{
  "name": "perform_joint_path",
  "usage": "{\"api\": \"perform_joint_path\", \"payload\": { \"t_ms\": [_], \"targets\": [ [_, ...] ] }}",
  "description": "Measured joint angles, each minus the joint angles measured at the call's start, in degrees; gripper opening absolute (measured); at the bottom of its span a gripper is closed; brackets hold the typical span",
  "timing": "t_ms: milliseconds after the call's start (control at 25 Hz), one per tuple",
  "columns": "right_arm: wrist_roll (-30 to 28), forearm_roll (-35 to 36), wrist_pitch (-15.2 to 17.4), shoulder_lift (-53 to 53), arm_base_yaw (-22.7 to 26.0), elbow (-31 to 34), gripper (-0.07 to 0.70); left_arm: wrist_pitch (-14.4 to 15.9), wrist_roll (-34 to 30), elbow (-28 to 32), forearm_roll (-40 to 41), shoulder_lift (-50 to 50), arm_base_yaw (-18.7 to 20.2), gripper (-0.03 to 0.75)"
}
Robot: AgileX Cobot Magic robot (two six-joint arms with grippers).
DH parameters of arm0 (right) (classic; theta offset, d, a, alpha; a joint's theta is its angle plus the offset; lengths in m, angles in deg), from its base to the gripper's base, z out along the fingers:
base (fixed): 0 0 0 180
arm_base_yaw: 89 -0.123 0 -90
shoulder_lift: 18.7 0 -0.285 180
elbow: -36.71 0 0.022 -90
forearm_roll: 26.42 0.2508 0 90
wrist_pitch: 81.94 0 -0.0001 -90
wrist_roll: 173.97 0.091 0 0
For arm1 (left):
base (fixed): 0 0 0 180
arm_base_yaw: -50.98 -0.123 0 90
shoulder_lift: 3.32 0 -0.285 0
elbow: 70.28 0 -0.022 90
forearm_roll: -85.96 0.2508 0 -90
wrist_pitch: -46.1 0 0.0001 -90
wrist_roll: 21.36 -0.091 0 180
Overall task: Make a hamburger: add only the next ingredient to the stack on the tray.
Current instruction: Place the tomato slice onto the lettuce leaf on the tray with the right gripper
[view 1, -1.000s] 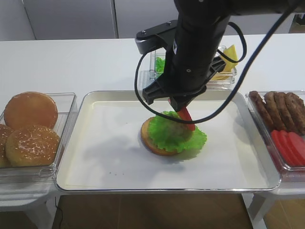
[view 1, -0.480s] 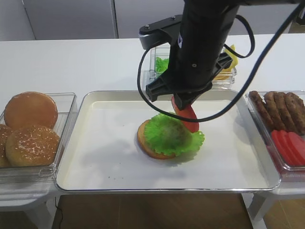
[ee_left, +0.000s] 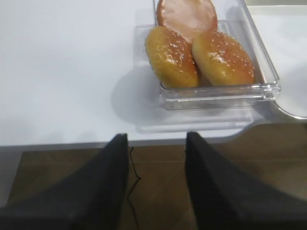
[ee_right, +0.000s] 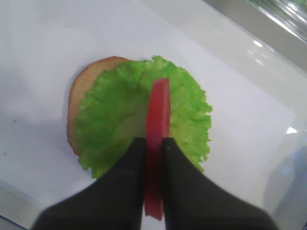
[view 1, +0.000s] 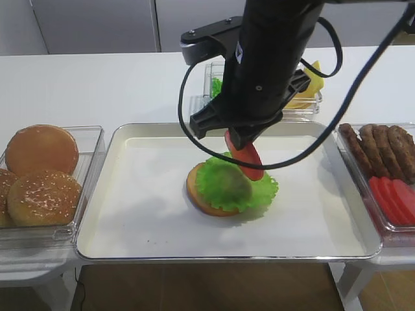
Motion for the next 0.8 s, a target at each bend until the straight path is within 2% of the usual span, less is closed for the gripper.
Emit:
{"api": "perform_joint_path", "payload": {
  "t_ms": [360, 800],
  "targets": [
    [2.1, -3.8, -0.7, 0.1, -1.1, 0.0, 0.061, 0.0, 0.0, 0.0, 0.0, 0.0, 0.0, 0.299],
    [2.4, -3.1, -0.7, -1.1, -1.1, 0.0, 0.061, 0.0, 0.0, 0.0, 0.0, 0.0, 0.0, 0.299]
  ]
}}
